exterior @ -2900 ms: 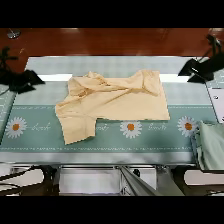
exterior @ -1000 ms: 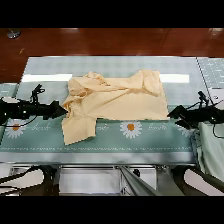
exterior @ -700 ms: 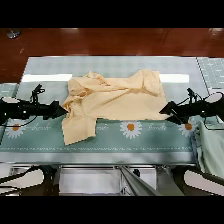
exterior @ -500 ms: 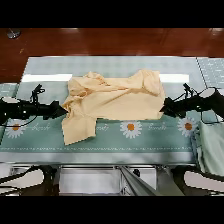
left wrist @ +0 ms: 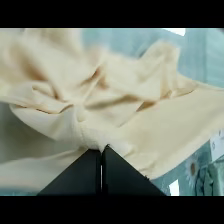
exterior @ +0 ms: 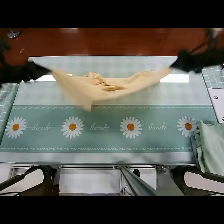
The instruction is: Fold the shirts.
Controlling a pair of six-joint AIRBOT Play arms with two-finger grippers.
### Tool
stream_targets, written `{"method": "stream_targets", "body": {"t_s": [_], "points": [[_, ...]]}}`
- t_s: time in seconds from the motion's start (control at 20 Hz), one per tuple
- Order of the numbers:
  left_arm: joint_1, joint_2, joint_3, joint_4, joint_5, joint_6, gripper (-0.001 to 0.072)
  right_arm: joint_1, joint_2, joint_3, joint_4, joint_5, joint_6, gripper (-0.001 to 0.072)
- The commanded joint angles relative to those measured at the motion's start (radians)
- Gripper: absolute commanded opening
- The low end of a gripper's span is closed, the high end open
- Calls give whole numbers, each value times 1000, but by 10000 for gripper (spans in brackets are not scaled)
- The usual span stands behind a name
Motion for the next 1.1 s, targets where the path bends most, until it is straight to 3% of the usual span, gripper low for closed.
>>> {"method": "stream_targets", "body": {"t_s": [0.0, 0.15, 0.45, 0.65, 0.8, 1.05], "points": [[22, 108, 357, -98, 34, -37, 16, 2, 30, 455, 3, 95, 21, 37], [59, 208, 592, 45, 32, -88, 15, 2, 146, 602, -2, 116, 15, 37], [123, 497, 715, 602, 26, -301, 15, 2, 476, 600, -244, 203, 5, 37], [-66, 643, 715, 893, 16, -341, 15, 2, 612, 599, -264, 267, 13, 37], [-250, 671, 706, 1086, -62, -387, 15, 2, 667, 542, -261, 348, 32, 37], [-353, 643, 480, 1180, -112, -418, 15, 3, 690, 238, -192, 418, 57, 37]]}}
